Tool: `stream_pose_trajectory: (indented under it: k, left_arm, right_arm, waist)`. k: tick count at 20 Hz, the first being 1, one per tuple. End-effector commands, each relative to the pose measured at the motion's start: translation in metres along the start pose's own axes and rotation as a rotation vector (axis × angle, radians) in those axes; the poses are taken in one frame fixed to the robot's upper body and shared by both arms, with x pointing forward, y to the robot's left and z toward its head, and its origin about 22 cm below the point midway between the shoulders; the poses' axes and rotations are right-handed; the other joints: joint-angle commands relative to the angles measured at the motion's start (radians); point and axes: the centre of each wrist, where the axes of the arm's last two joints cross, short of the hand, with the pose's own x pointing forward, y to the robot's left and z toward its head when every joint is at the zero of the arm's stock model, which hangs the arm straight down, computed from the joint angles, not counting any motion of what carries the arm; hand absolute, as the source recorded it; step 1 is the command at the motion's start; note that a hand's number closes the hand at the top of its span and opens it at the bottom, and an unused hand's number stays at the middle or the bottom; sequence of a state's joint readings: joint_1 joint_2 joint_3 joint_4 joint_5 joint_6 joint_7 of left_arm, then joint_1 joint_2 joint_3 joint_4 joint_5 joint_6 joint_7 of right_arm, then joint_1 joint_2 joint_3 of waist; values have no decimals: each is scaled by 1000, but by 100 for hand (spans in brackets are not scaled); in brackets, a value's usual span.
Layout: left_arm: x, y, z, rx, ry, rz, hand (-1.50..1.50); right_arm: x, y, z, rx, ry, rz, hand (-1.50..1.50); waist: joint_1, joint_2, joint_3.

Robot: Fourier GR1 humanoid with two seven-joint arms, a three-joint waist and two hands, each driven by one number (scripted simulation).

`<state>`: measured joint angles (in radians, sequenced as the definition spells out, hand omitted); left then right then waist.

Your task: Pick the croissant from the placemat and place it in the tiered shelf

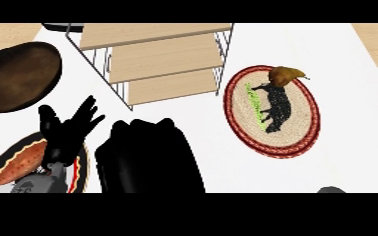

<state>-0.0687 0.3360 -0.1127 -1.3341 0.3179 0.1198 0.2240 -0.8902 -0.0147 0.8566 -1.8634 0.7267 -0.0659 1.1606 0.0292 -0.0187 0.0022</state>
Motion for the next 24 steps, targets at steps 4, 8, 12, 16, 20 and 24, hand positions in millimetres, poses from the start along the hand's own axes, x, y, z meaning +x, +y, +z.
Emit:
stream_pose_trajectory:
  k: [4,8,12,16,20,24]
  left_arm:
    - [-9,3,-2,12,46,-11,0]
    - [-12,2,8,7,44,2,0]
    - [-5,-11,3,25,36,16,0]
    - [-11,1,4,3,48,7,0]
    - [-18,-9,6,7,40,28,0]
    - [-6,-5,-6,12,31,10,0]
  right_arm:
    - [39,-50,-30,-114,179,-22,150]
    - [50,-76,-54,-146,226,-76,150]
    - [59,-109,-83,-185,223,-82,150]
    - [67,-118,-112,-216,238,-60,150]
    - [65,-138,-140,-180,239,-47,150]
    - [58,-153,-158,-107,226,-26,150]
  waist:
    - [-20,7,-6]
    - [-8,6,-5]
    - [-24,12,-4]
    - [-18,17,-4]
    - [-15,19,-4]
    - [-22,21,-4]
